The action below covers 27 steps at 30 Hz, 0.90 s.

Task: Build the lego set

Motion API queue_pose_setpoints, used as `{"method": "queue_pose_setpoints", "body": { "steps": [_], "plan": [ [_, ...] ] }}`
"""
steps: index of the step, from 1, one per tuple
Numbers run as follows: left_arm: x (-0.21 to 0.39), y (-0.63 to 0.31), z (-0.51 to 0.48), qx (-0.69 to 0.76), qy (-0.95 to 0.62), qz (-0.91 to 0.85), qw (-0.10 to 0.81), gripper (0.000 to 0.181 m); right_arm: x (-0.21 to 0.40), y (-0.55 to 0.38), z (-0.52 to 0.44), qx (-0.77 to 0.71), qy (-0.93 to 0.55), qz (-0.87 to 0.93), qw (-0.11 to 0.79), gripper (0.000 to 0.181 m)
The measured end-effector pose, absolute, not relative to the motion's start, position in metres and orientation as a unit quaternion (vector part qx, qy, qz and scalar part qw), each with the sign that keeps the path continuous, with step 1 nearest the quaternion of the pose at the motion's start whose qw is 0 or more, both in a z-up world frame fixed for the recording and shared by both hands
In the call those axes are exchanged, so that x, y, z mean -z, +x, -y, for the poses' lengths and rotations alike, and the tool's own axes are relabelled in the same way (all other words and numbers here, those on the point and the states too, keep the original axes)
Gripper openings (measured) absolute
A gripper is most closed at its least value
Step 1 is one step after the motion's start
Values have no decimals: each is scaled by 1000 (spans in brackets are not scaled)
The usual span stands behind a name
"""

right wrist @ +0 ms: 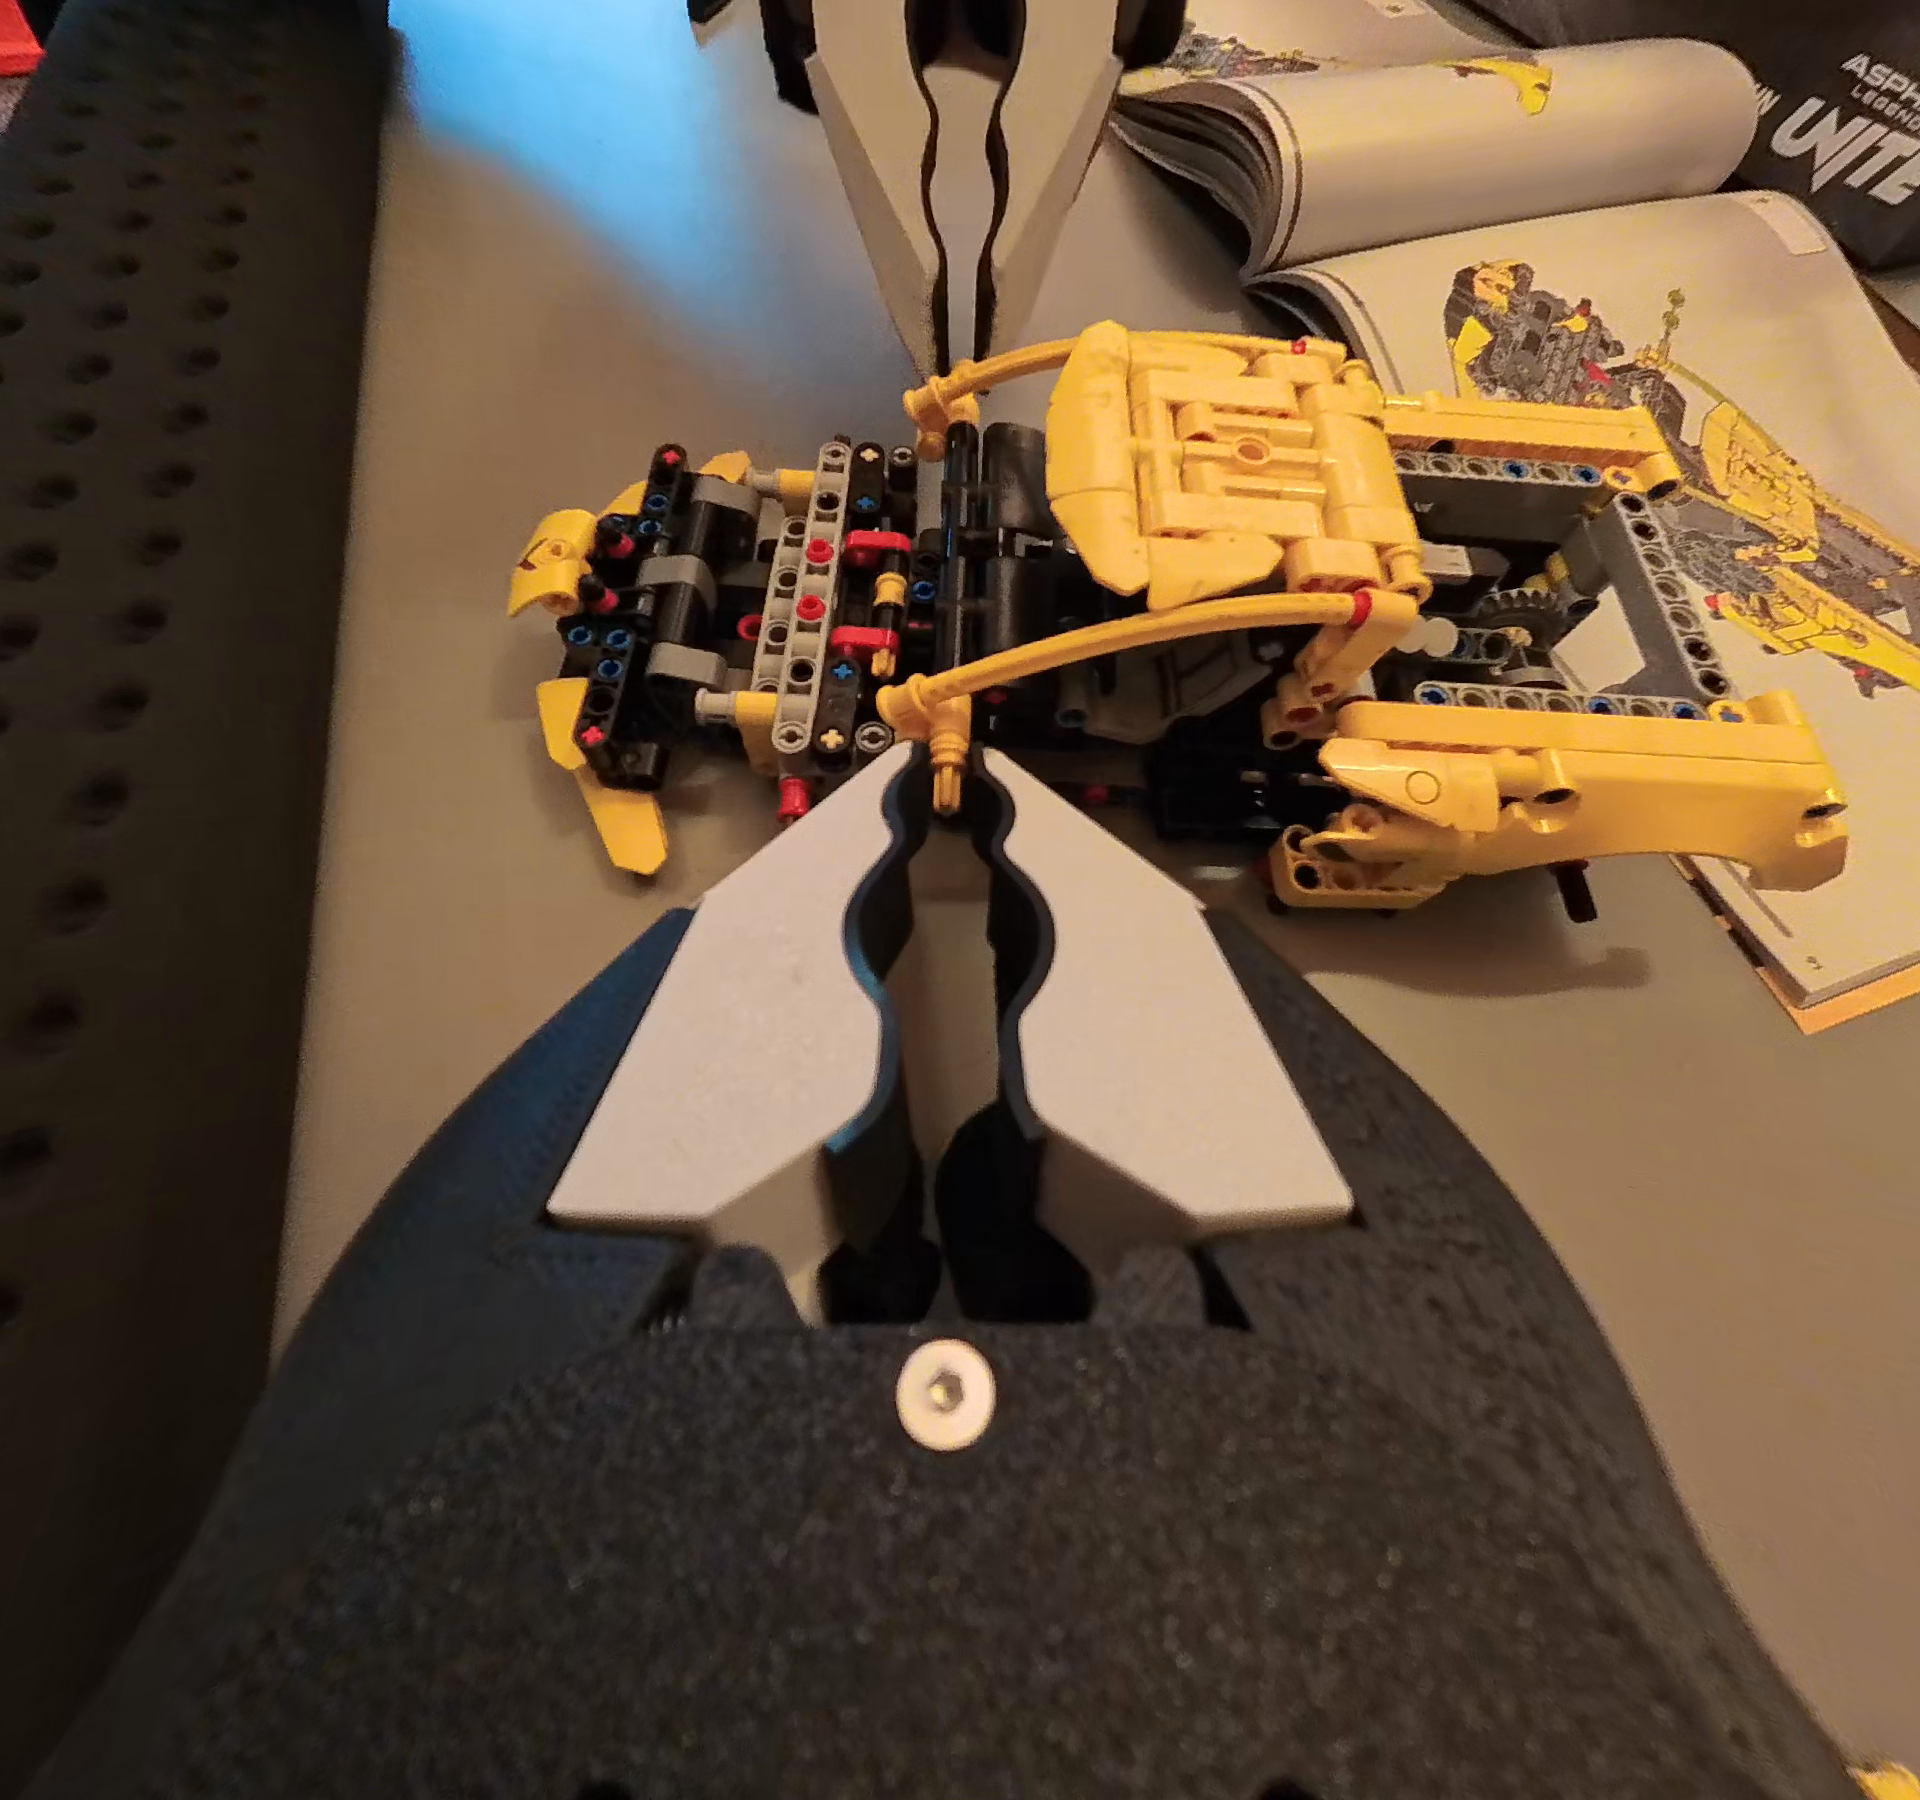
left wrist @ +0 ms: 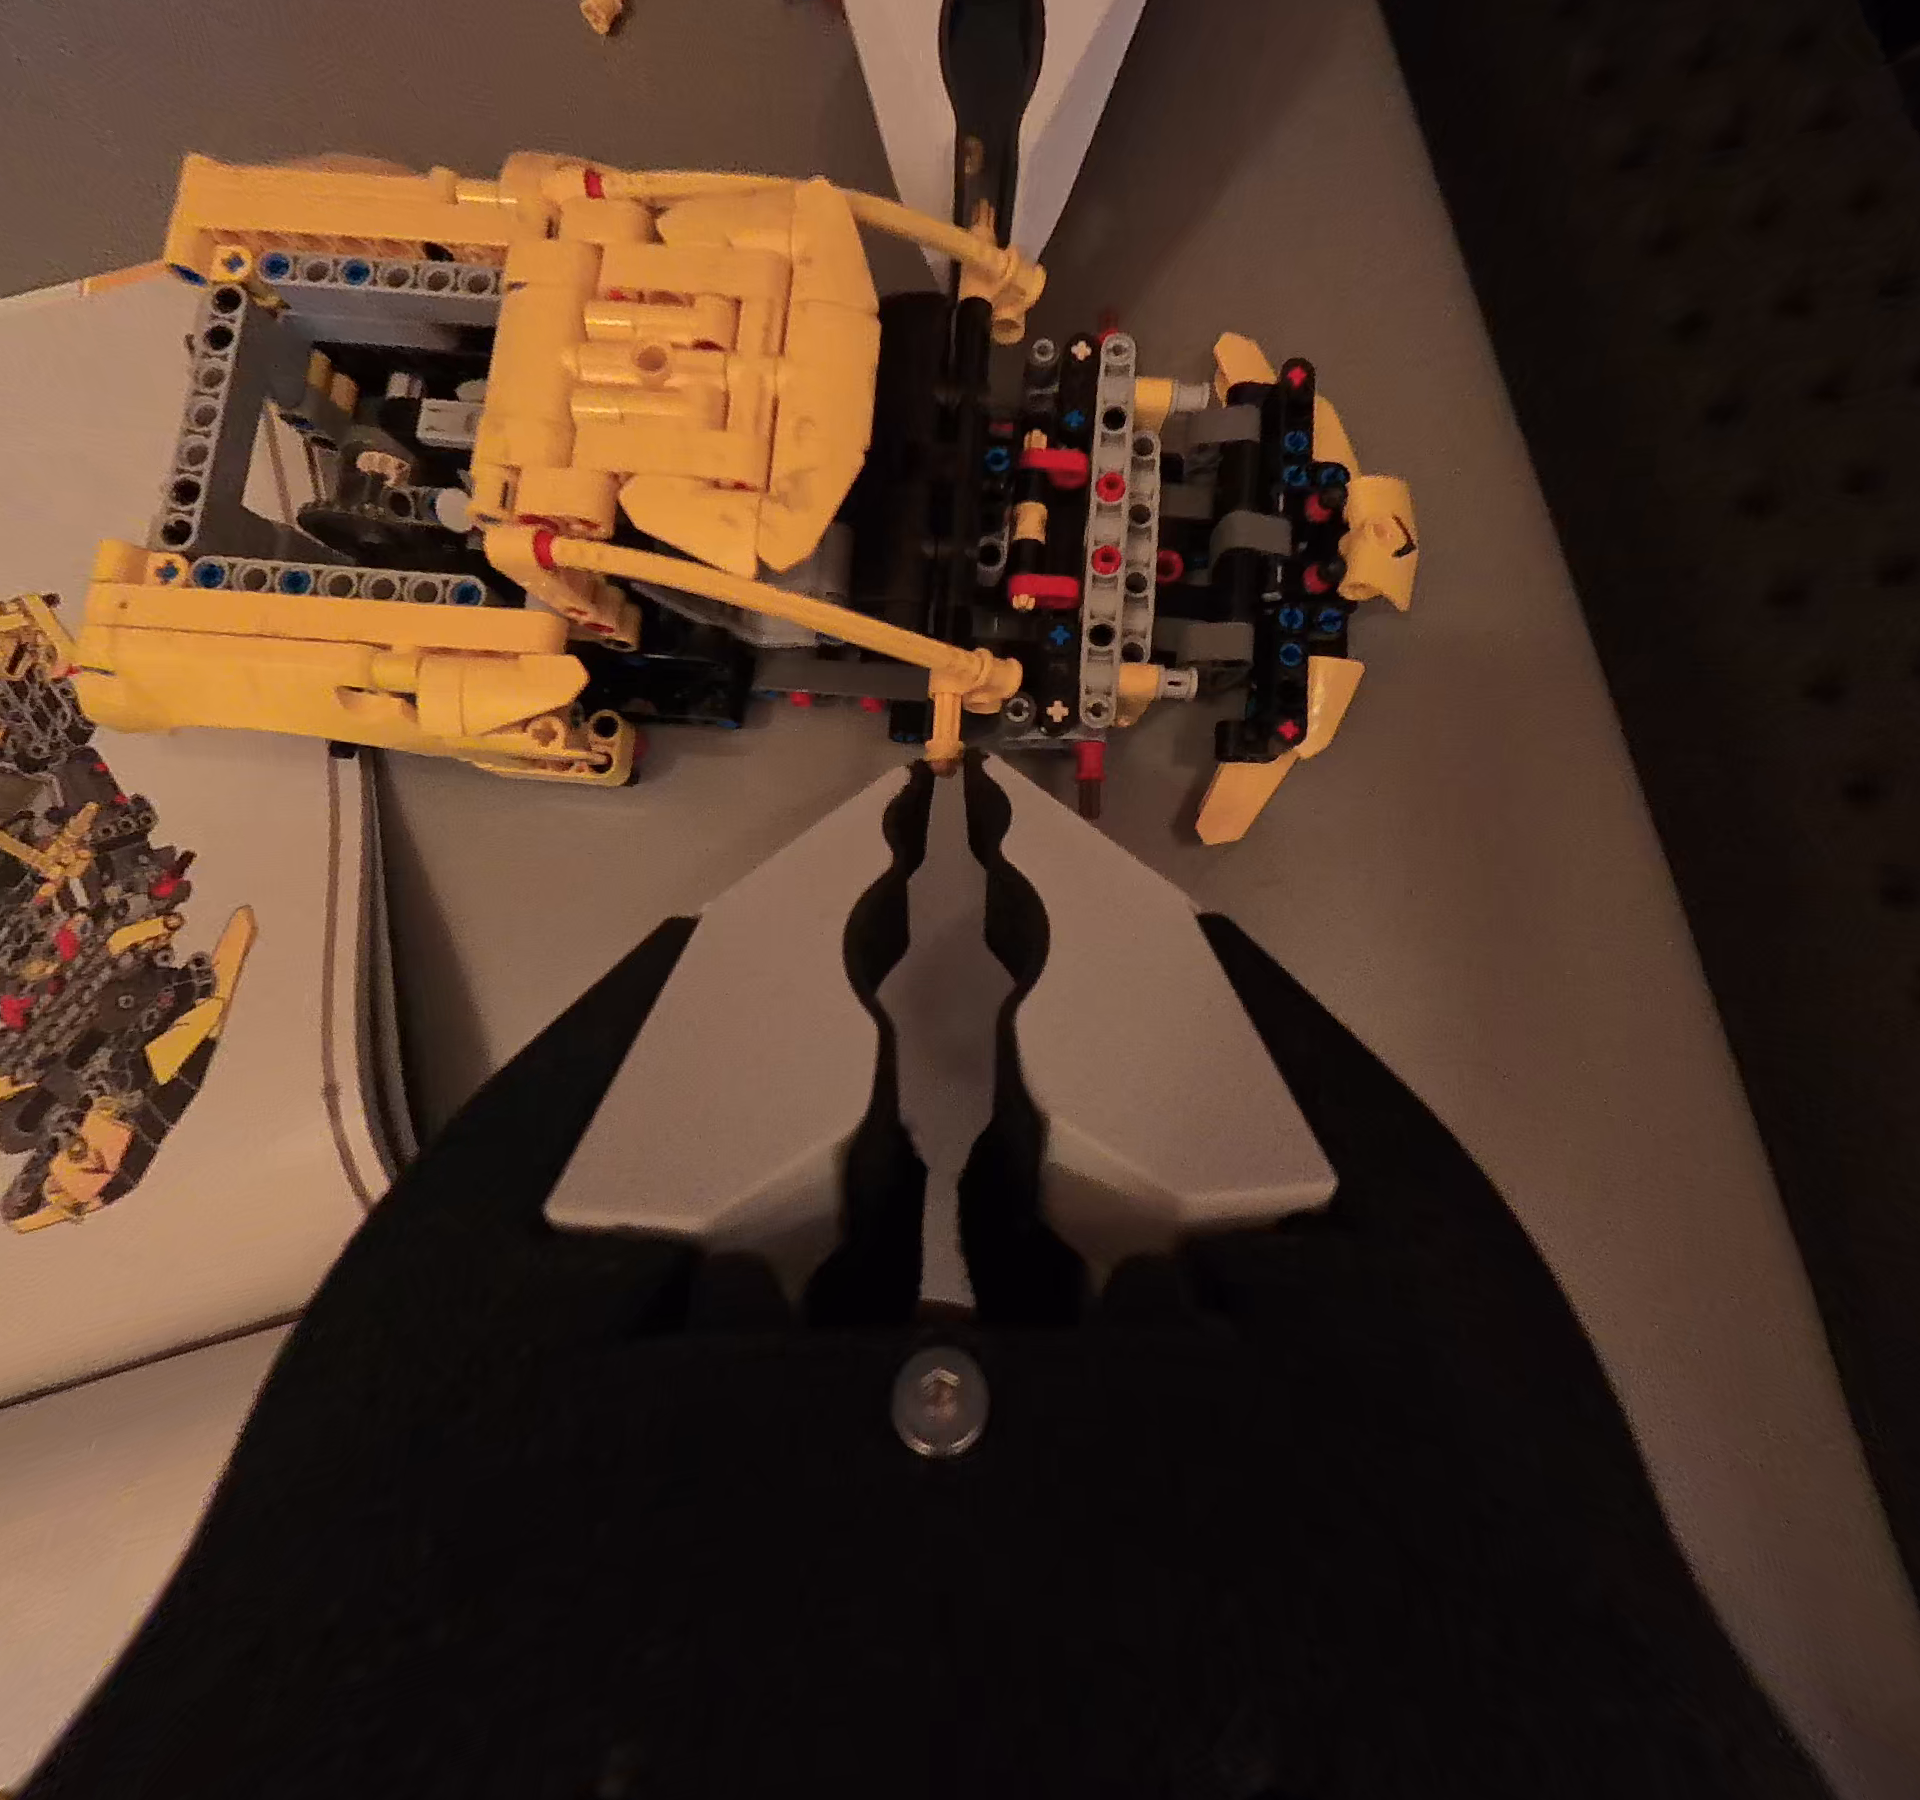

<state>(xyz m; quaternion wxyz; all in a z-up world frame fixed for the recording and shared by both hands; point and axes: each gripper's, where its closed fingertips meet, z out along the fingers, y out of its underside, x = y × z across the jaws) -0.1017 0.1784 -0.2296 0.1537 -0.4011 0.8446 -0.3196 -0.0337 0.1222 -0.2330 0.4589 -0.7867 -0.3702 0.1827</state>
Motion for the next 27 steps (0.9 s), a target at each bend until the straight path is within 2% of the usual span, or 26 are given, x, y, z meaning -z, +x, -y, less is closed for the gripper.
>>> {"method": "queue_pose_setpoints", "body": {
  "steps": [7, 17, 24, 27],
  "plan": [
    [230, -102, -178, 251, -363, -883, 159, 4, 233, -33, -122, -180, -786, 372, 460, 5],
    [231, -102, -178, 175, -306, -928, 121, 4, 233, -33, -122, -177, -785, 376, 460, 5],
    [230, -95, -168, 183, -284, -938, 84, 5, 233, -32, -121, -177, -785, 375, 460, 5],
    [229, -95, -169, 191, -295, -931, 98, 7, 233, -32, -122, -177, -784, 375, 462, 5]
  ]
}}
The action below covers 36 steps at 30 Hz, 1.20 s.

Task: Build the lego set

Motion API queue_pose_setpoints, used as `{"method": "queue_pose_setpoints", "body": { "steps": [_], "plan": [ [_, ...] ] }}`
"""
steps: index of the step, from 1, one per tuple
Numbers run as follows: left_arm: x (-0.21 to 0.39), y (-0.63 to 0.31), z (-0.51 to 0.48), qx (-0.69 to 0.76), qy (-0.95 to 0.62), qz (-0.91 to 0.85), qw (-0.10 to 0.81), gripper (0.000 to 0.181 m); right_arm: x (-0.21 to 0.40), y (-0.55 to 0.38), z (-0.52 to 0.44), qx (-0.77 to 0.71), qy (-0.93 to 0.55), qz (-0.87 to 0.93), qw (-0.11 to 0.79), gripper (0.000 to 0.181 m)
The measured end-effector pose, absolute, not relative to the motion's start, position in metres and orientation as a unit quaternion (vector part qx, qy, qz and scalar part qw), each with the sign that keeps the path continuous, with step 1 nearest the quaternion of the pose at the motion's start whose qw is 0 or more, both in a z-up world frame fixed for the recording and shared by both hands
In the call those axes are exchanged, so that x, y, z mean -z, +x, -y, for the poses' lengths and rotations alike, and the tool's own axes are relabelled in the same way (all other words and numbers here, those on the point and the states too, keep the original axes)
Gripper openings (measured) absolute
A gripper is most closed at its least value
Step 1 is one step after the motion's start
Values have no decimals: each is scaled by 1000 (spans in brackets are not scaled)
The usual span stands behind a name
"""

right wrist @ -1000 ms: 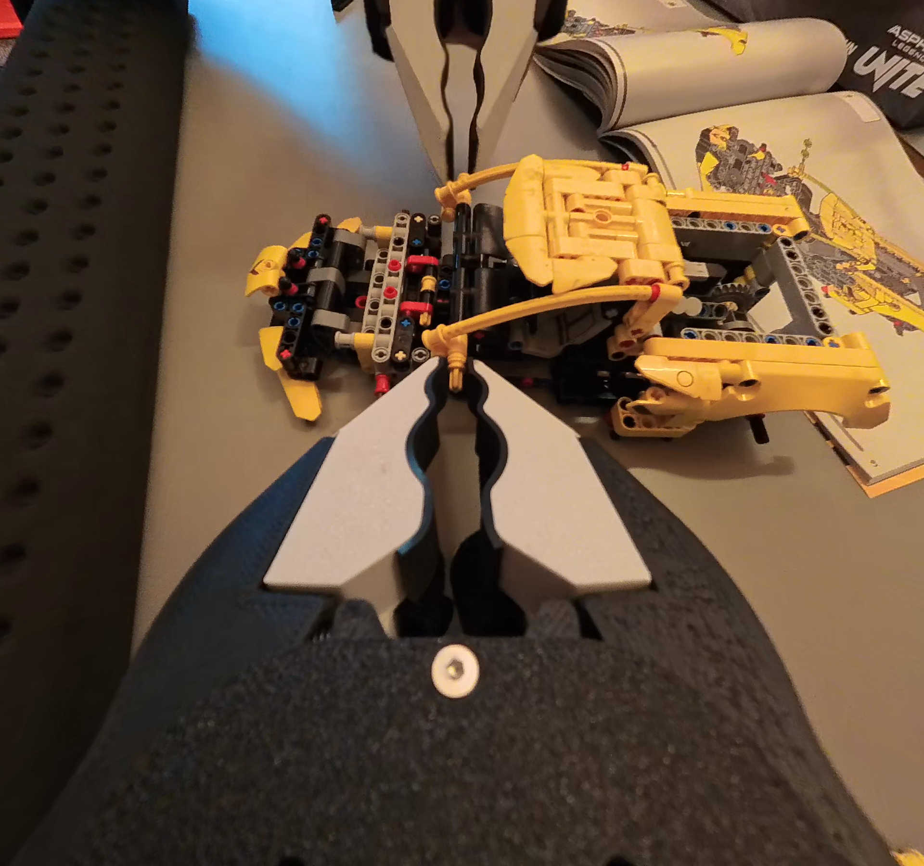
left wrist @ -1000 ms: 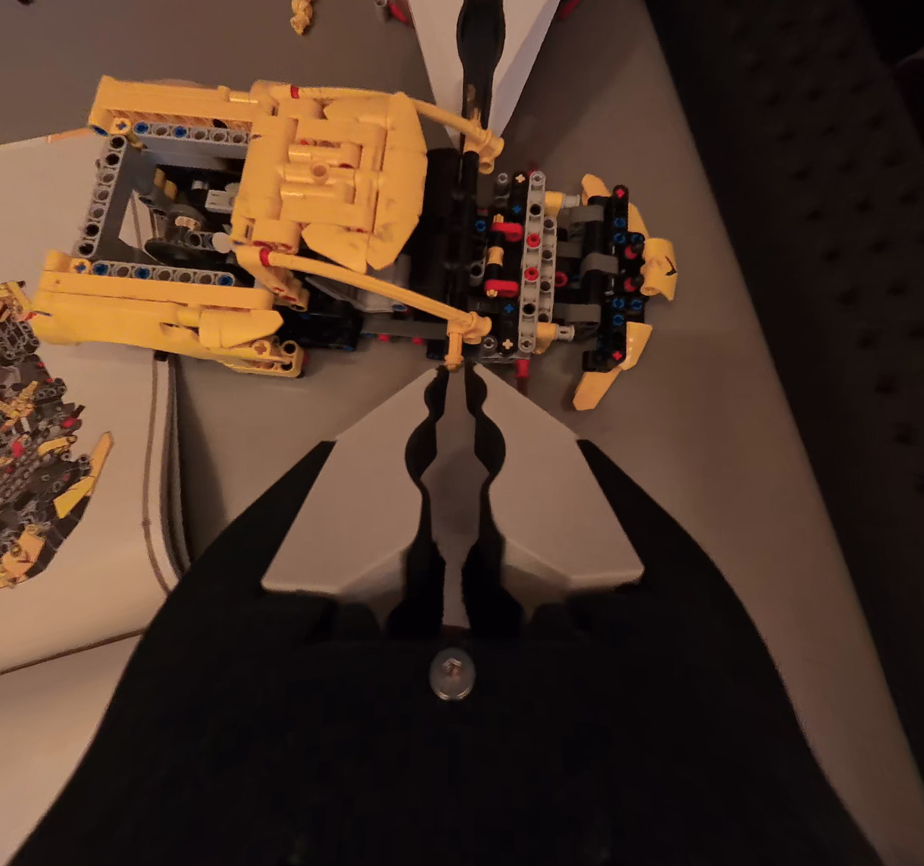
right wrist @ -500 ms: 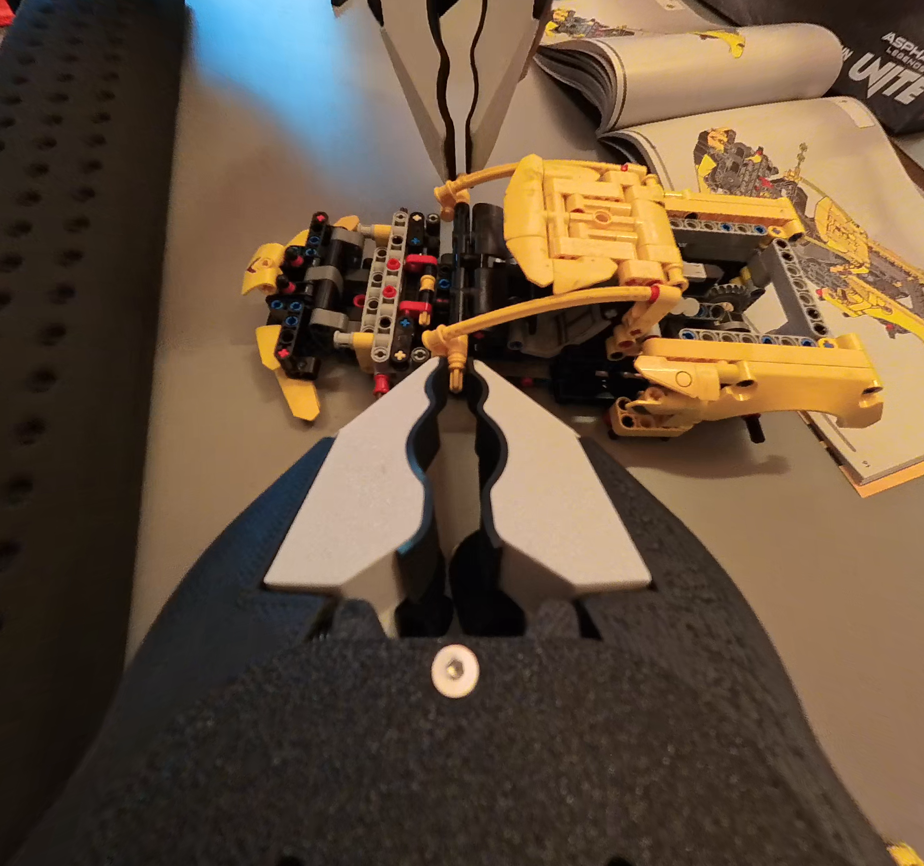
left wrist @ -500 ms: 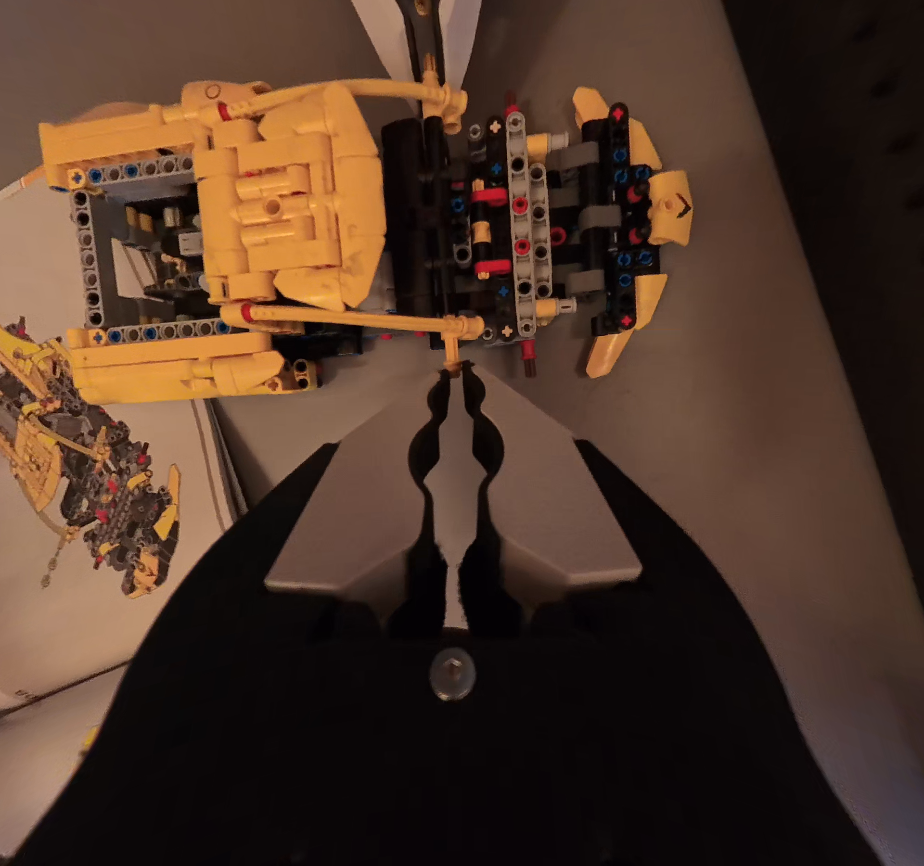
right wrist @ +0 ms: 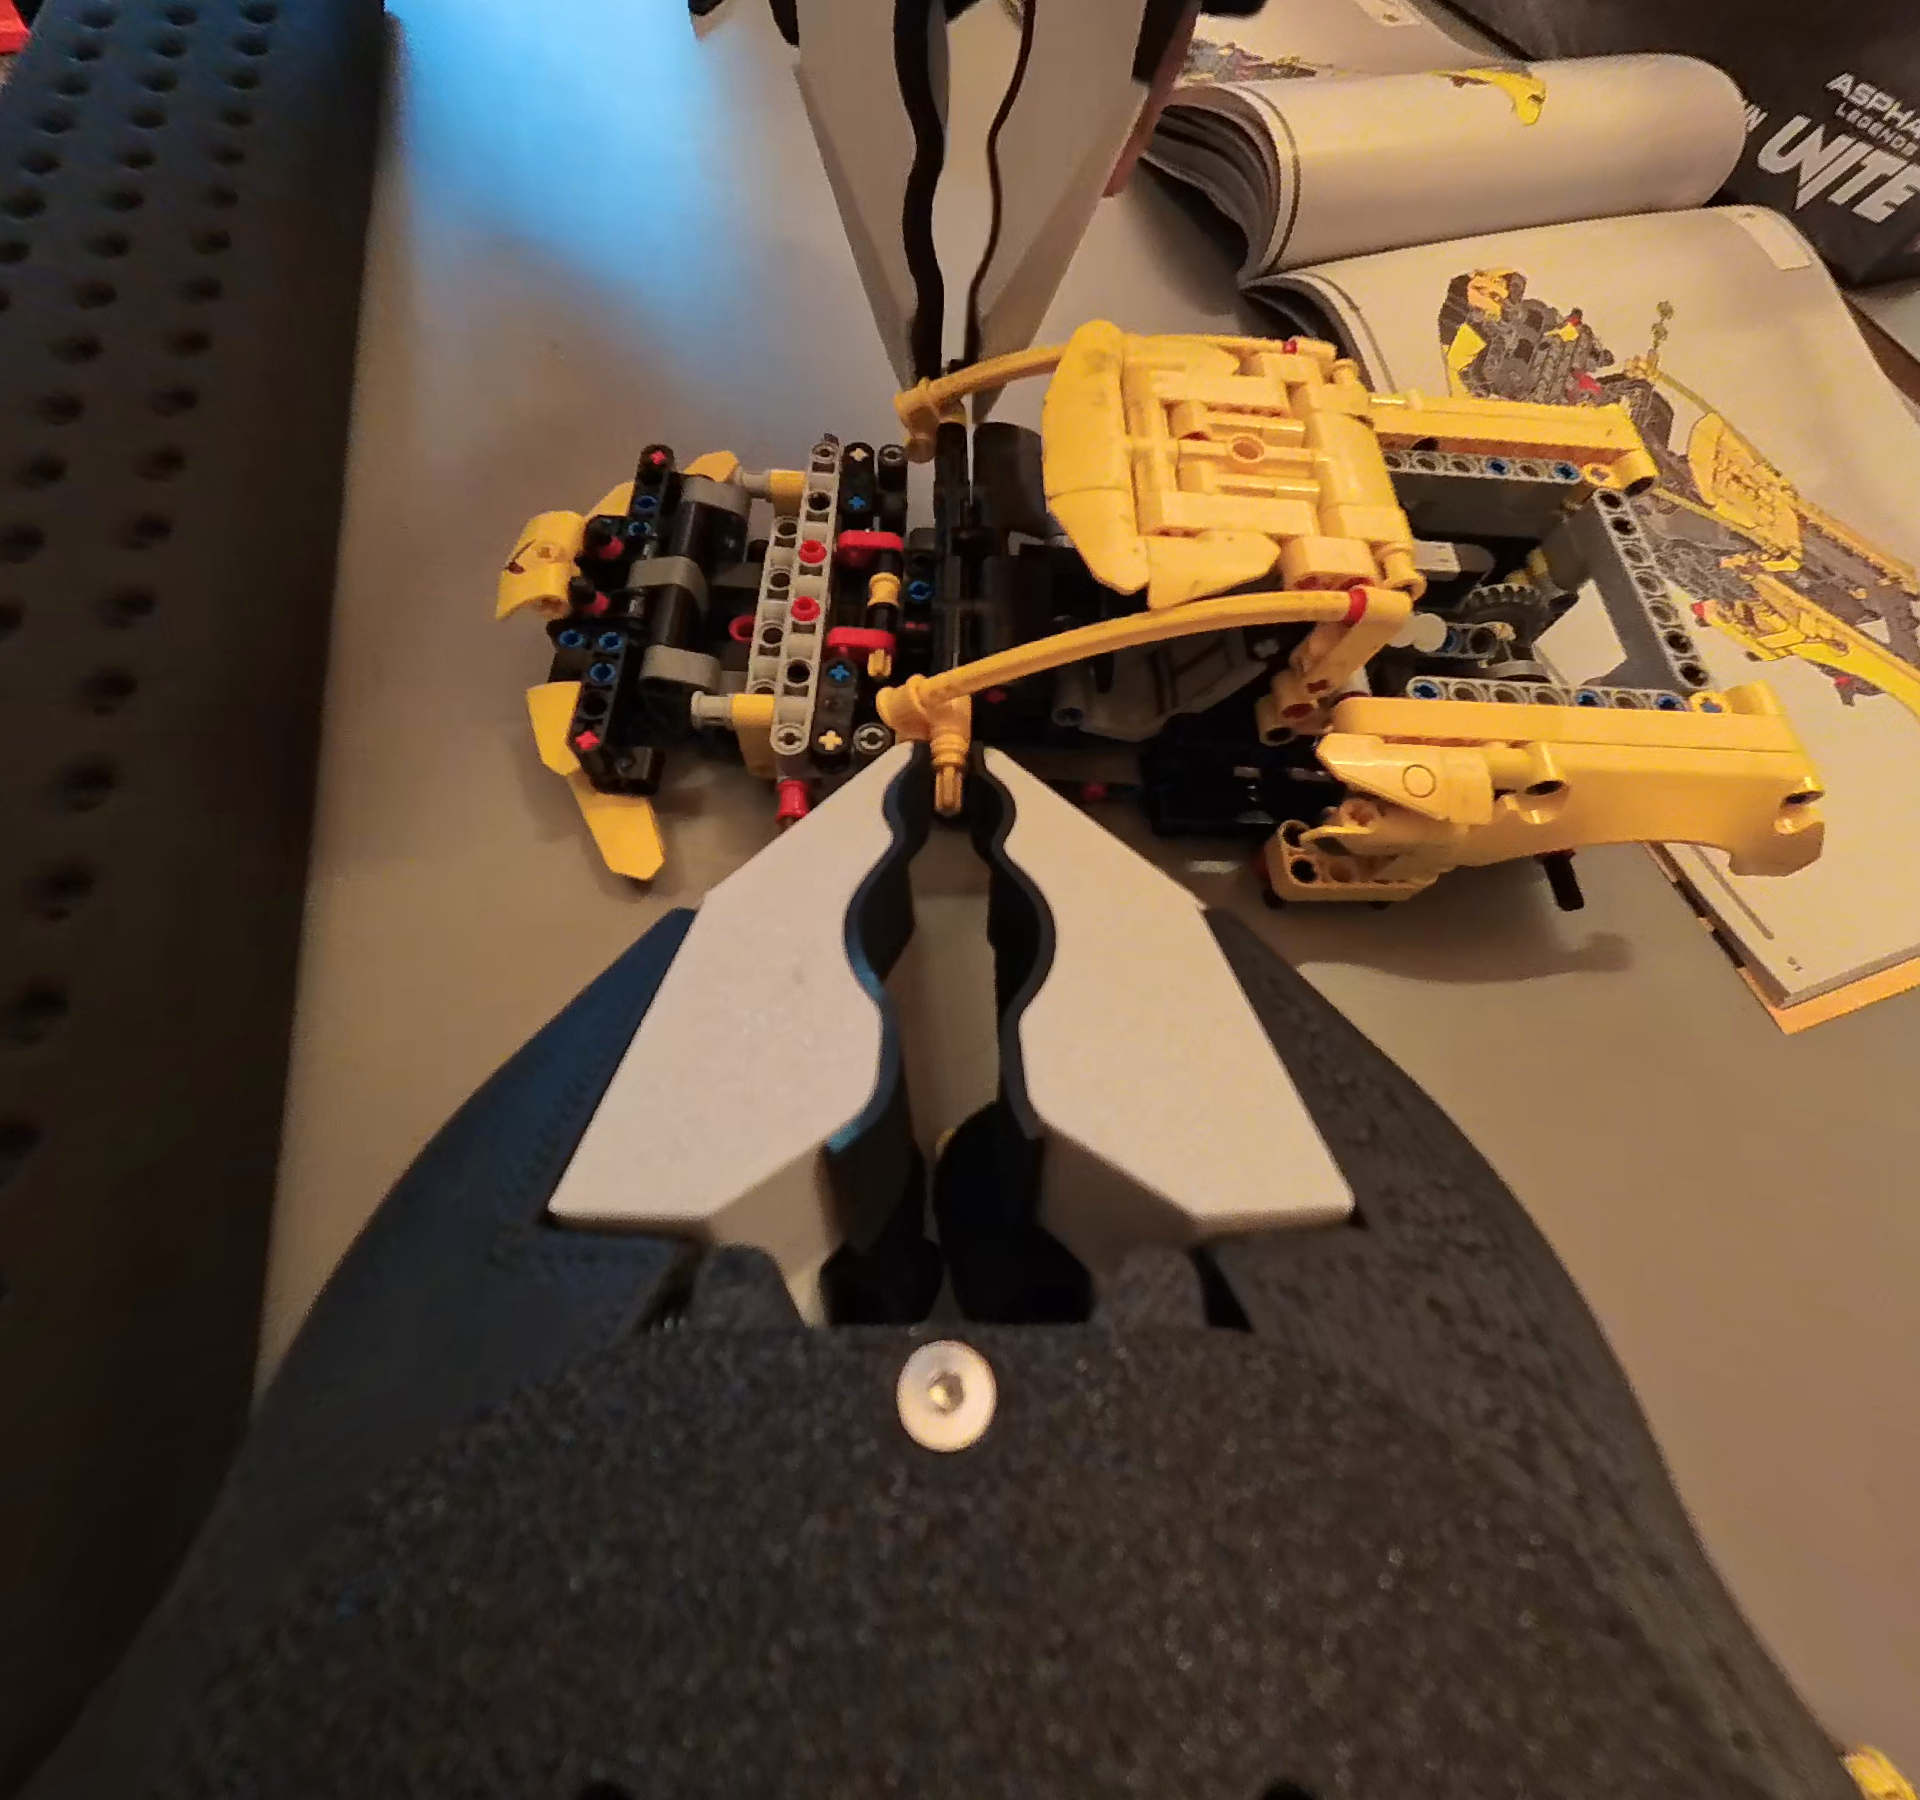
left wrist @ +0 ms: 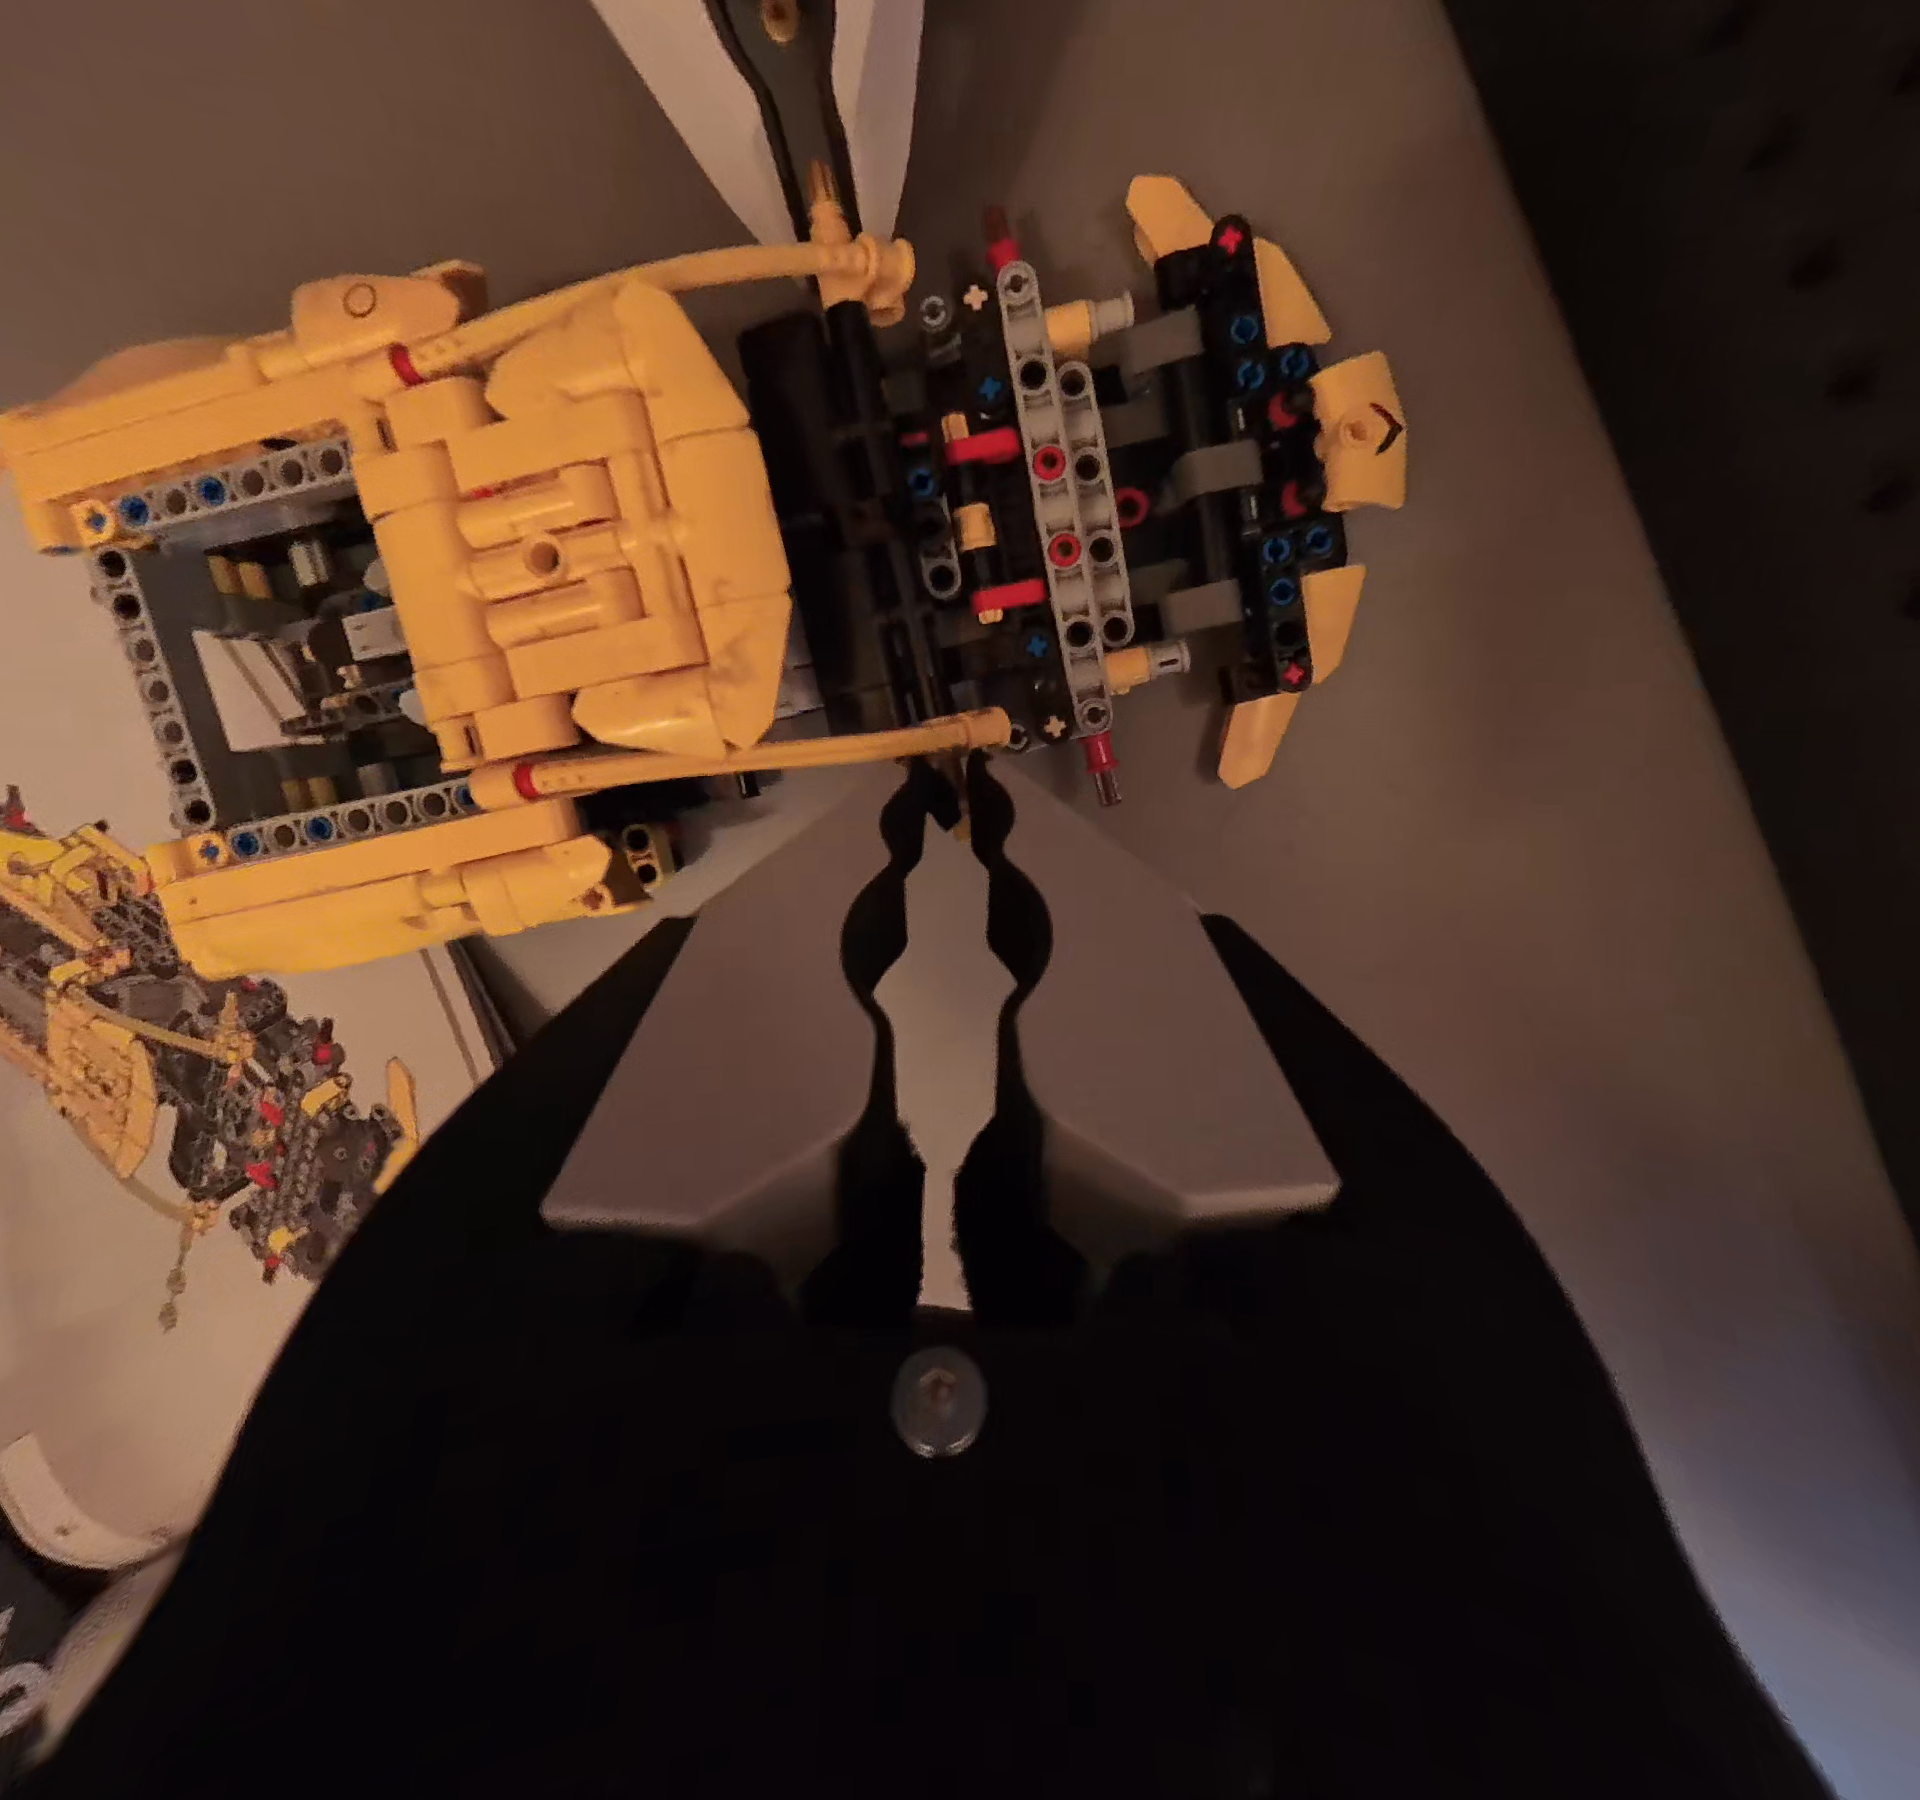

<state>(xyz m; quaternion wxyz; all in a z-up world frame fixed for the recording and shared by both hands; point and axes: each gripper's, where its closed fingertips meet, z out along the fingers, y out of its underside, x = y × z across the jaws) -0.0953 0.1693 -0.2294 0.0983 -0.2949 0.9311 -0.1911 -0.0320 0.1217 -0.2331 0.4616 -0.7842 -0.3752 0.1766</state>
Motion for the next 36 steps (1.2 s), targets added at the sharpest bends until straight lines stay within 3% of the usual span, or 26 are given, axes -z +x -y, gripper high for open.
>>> {"method": "queue_pose_setpoints", "body": {
  "steps": [14, 36],
  "plan": [
    [223, -101, -181, 248, -362, -884, 164, 11, 233, -33, -122, -180, -785, 373, 460, 5],
    [230, -101, -176, 202, -346, -907, 127, 5, 233, -34, -122, -180, -787, 371, 459, 5]
  ]
}}
